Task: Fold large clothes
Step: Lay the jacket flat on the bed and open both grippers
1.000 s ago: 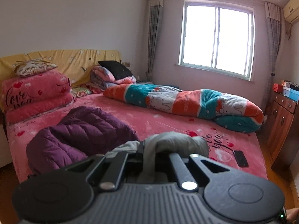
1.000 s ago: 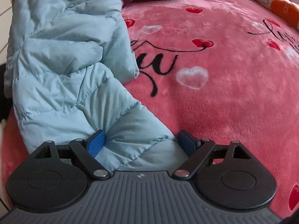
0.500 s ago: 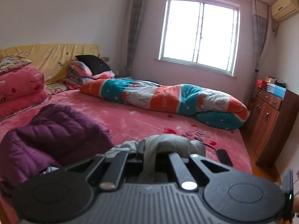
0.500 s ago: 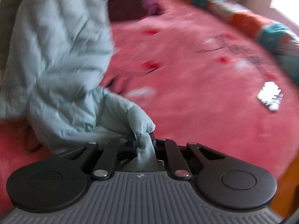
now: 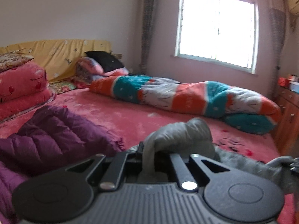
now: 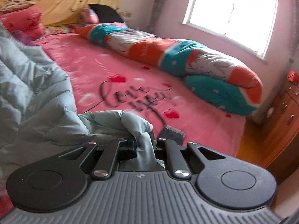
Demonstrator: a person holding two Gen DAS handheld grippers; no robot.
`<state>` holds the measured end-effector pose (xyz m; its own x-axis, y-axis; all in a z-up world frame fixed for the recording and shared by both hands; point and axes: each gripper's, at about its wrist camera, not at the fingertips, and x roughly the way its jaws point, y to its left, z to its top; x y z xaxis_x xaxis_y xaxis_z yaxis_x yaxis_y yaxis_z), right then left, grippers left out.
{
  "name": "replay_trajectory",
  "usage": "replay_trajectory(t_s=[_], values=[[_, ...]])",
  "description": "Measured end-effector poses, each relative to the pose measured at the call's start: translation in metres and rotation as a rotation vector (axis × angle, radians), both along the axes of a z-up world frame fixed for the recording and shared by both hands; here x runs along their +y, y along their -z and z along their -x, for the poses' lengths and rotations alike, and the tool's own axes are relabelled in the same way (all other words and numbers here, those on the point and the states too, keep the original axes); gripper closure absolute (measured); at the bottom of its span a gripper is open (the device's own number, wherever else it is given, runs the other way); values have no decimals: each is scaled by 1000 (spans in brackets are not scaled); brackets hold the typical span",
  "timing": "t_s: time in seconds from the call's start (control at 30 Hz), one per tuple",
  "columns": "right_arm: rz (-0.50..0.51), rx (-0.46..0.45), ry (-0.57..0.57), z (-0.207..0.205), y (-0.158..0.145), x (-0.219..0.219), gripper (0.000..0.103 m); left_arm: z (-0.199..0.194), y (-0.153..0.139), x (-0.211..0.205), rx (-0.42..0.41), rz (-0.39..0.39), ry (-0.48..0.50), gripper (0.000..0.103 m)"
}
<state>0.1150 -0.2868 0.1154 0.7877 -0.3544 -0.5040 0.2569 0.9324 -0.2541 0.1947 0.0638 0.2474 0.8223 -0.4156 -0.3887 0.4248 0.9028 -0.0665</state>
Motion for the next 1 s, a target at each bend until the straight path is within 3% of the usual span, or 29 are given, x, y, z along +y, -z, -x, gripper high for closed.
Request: replay_trajectory(t_s=[0.07,0.1,0.13,0.17,0.2,0.27,0.3,0.33,0.37,0.5,0.6,0.63,0.8,1.0], values=[[3,-8,24,-14,3,-6,91,-15,14,-3,3,-12,-10,97],[13,-8,36,-18,3,-9,90,-23,20,-3,19,-11,-10,90],[17,-6,43,-12,-4,-15,89,-30,26,-2,33,-13,-32,83],[18,4,46,-18,0,-15,88,-34,31,-1,42,-14,-56,64],[22,18,50,-23,-3,-14,83,-36,35,0,45,-20,-69,48],[28,33,45,-29,4,-11,64,-34,41,6,23,-47,-98,40],[34,35,50,-30,8,-9,40,-31,42,9,15,-61,-102,40],[41,28,61,-41,15,-8,23,-29,42,14,13,-67,-106,40],[34,12,64,-37,16,-7,19,-24,40,18,11,-70,-107,40],[-135,-18,-18,-3,-1,2,16,16,27,37,-54,-124,-62,37],[-289,-19,-164,37,-2,26,2,53,22,55,-56,-119,-43,36],[-328,-11,-211,49,1,35,3,69,23,62,-45,-112,-43,36],[-538,112,-395,97,46,88,3,132,35,83,0,-128,-35,36],[-613,173,-487,108,88,138,3,185,46,96,24,-89,-45,34]])
